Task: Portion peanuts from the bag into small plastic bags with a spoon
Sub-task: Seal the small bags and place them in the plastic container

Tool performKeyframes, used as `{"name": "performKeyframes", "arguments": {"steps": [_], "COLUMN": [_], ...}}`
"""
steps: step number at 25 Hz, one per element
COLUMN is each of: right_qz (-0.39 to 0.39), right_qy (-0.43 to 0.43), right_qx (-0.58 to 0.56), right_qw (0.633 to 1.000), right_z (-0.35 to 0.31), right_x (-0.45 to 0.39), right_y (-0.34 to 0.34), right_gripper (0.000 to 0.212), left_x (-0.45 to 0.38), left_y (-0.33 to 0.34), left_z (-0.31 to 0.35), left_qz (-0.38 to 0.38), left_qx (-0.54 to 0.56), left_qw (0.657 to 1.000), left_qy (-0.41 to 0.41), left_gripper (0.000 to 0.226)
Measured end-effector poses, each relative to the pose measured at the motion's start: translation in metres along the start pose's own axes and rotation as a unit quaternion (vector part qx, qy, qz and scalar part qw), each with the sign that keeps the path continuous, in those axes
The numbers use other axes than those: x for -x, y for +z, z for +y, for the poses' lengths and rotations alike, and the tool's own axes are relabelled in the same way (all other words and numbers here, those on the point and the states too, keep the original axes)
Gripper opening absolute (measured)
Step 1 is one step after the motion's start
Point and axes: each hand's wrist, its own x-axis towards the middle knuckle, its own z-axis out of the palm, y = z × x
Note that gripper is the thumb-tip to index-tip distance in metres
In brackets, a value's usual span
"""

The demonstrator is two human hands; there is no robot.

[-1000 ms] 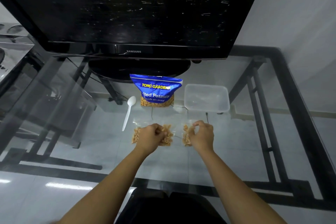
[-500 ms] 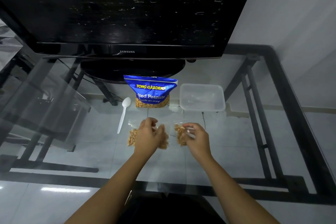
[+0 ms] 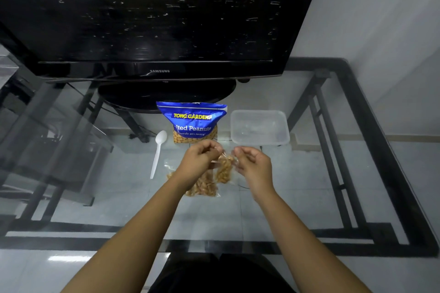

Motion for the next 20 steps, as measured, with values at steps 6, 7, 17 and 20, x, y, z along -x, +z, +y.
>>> {"name": "performKeyframes", "arguments": {"steps": [6, 7, 17, 20], "right_qz": [-0.010, -0.003, 0.034, 0.018], "right_qy": [-0.024, -0.039, -0.095, -0.046], "right_qx": [0.043, 0.070, 0.211, 0.170], "right_qw": [0.999, 0.997, 0.972, 0.984], "right_z": [-0.004, -0.003, 0.003, 0.010], "right_x": [-0.006, -0.007, -0.014, -0.016], "right_y": [0.006, 0.006, 0.002, 0.002], "right_gripper": [0.009, 0.011, 0.007, 0.012], "left_x": [-0.001, -0.002, -0.005, -0.002], "left_y": [0.001, 0.001, -0.015, -0.015], "left_z": [0.016, 0.017, 0.009, 0.001], "left_qz": [0.017, 0.023, 0.030, 0.037], "left_qx": [-0.169, -0.217, -0.318, -0.240], "left_qw": [0.983, 0.972, 0.943, 0.968], "left_qy": [0.073, 0.093, 0.091, 0.055], "left_gripper": [0.008, 0.009, 0.012, 0.012]}}
